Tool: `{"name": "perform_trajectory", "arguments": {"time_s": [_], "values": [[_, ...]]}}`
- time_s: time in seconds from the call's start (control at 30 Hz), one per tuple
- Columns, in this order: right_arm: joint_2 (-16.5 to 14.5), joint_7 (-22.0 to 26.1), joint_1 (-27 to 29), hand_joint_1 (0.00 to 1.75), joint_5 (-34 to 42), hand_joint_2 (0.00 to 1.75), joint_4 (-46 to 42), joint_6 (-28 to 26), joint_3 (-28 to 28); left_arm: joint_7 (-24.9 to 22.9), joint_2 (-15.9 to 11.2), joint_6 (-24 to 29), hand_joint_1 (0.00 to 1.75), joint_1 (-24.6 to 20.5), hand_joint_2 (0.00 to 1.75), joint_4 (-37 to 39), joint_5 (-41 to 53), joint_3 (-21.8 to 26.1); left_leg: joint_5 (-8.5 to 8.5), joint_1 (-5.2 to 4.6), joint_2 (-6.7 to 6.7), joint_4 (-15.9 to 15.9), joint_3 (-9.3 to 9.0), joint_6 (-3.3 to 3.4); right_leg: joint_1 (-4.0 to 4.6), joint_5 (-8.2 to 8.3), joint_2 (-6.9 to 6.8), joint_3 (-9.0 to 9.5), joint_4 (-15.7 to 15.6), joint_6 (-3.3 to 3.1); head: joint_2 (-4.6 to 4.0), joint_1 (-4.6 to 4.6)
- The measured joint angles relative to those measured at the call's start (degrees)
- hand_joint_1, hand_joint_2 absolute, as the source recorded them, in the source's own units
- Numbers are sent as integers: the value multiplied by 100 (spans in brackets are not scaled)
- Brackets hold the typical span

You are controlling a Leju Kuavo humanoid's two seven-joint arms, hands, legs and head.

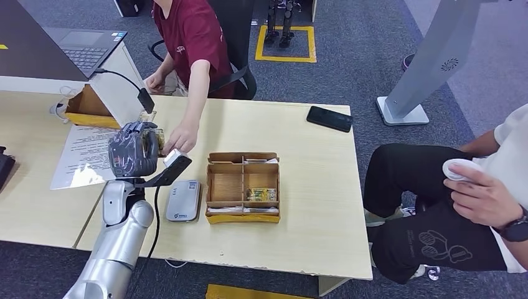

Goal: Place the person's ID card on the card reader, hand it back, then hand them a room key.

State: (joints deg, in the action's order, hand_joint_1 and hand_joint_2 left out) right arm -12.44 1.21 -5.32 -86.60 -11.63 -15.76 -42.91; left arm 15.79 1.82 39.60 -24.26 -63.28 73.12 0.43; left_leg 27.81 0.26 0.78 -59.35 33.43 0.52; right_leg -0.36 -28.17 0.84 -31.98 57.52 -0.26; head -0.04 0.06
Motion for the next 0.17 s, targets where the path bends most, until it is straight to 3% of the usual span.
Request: {"name": "perform_trajectory", "arguments": {"time_s": [0.17], "values": [[0,-3,-1,0,0,0,0,-2,0,4,33,2,0,-12,175,23,36,48,0,0,0,0,0,0,0,0,0,0,0,0,0,-1]]}}
